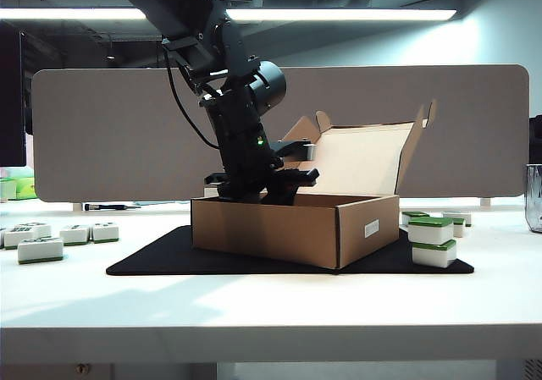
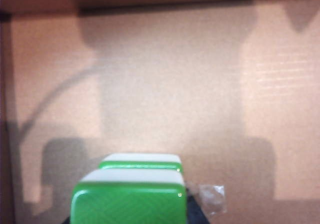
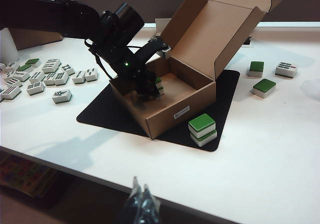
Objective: Pick up four mahjong tiles and put them into the paper box.
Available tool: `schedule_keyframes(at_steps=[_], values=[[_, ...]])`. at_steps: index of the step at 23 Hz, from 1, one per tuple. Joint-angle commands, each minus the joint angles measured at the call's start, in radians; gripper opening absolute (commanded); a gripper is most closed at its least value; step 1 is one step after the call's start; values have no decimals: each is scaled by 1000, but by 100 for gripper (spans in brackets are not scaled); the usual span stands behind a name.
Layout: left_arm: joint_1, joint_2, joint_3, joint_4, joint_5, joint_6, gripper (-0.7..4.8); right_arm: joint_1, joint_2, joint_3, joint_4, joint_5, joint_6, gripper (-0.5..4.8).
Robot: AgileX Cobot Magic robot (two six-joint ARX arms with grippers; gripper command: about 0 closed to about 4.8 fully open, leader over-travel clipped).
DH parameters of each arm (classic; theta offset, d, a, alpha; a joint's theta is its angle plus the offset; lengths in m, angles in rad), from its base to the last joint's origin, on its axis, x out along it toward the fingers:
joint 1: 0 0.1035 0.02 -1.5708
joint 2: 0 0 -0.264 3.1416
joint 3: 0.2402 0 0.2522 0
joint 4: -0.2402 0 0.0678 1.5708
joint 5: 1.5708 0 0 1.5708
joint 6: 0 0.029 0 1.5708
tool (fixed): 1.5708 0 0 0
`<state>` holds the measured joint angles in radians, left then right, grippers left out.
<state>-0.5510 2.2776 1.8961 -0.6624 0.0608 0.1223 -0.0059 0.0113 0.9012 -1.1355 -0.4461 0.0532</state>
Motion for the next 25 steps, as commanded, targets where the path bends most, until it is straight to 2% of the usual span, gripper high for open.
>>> schedule_keyframes(at_steps=[1,10,15,19,21,25], values=[[0,-1,4,5,3,1,183,1,-11,3,10,-1,-2,-1],[-3,-4,6,4,4,1,190,1,-11,3,10,-1,-2,-1],[-3,-4,6,5,3,1,284,1,-11,3,10,-1,-2,-1],[-3,-8,6,1,4,1,286,1,-11,3,10,-1,-2,-1],[-3,-23,7,-3,5,1,314,1,-11,3,10,-1,-2,-1],[-9,-60,7,-3,6,1,319,1,-11,3,9,-1,-2,-1]])
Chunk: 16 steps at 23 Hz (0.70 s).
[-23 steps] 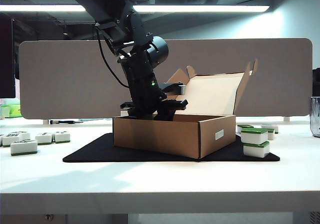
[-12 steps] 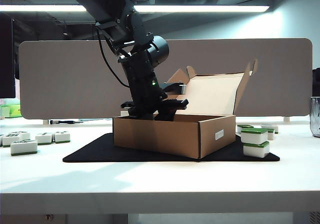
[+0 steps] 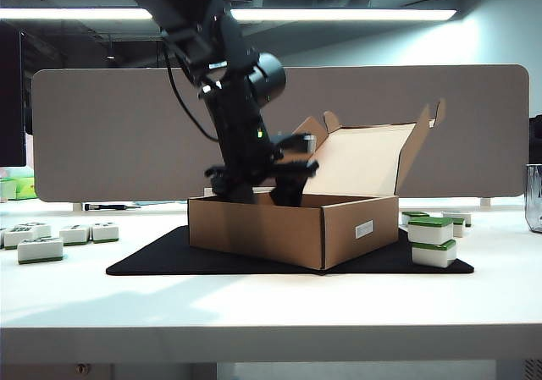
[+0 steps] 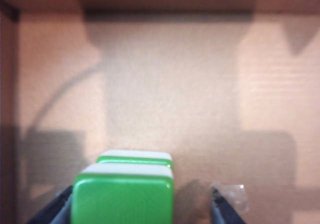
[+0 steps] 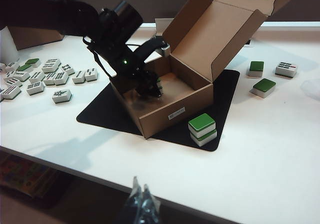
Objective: Pick up four mahjong tiles and put them into the paper box.
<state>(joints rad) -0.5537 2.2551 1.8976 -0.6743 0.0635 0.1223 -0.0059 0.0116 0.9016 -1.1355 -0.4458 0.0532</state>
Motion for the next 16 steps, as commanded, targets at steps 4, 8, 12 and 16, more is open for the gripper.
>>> schedule_keyframes(at_steps=[4,8,12,16], values=[[-32,-136,6,17,5,-9,319,1,-12,2,10,-2,-2,-1],[-80,-179,6,18,12,-76,318,1,-12,2,10,-1,-2,-1],[-152,-187,6,28,11,-78,319,1,-12,2,10,-1,-2,-1],[-242,-172,5,29,7,-78,319,1,-12,2,10,-1,-2,-1]])
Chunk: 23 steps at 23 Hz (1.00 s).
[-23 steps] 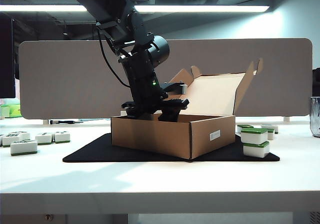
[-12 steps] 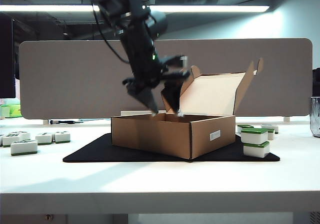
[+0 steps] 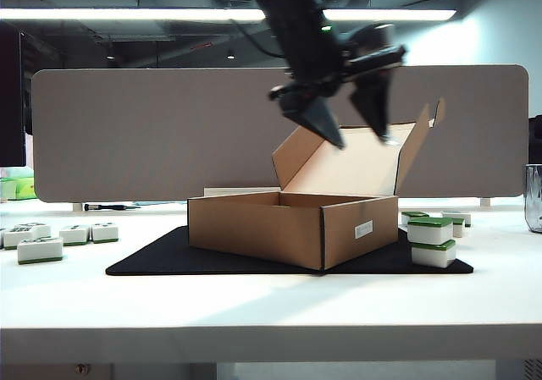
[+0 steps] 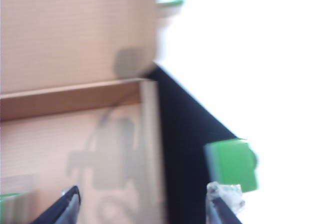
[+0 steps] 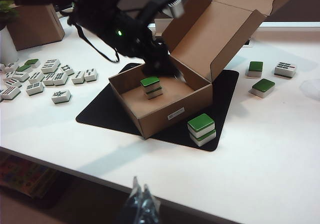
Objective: Pick up four mahjong tiles and put them into the paper box.
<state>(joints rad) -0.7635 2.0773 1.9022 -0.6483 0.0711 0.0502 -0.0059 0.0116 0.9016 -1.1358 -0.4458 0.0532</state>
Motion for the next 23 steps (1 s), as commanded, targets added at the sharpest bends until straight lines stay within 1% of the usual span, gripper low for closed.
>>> schedule_keyframes(at_steps=[1,5,9,12,16,23], values=[[-61,16,0,11,-5,-6,319,1,-12,2,10,-2,-2,-1],[-108,41,0,26,-8,-6,319,1,-12,2,10,-2,-2,-1],[-130,77,0,44,-10,-6,319,0,-12,2,10,-2,-2,-1],[-131,125,0,68,-16,-8,319,1,-12,2,10,-2,-2,-1],[-130,163,0,82,-16,-40,319,1,-12,2,10,-2,-2,-1],[-130,212,0,108,-20,-43,318,1,-12,2,10,-2,-2,-1]])
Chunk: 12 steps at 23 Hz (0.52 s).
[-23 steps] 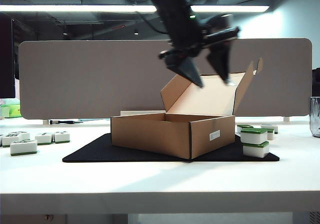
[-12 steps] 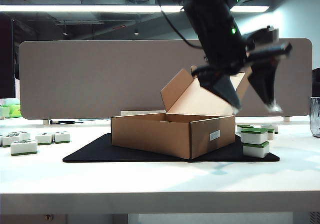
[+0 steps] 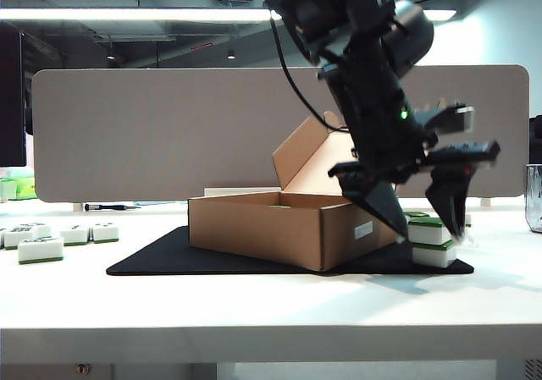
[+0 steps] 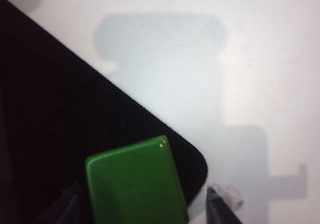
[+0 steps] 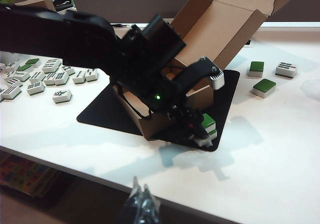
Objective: Pick up four mahjong tiles and put them into the paper box.
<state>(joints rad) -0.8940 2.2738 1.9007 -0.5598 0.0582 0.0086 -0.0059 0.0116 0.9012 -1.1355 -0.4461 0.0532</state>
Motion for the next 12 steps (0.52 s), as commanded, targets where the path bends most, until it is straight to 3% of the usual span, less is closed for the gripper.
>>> schedule_keyframes(at_steps=[1,12], values=[[1,21,2,23,-7,-2,318,1,-12,3,10,-1,-2,-1],[-6,54,3,18,-16,-2,303,1,-12,3,10,-1,-2,-1]])
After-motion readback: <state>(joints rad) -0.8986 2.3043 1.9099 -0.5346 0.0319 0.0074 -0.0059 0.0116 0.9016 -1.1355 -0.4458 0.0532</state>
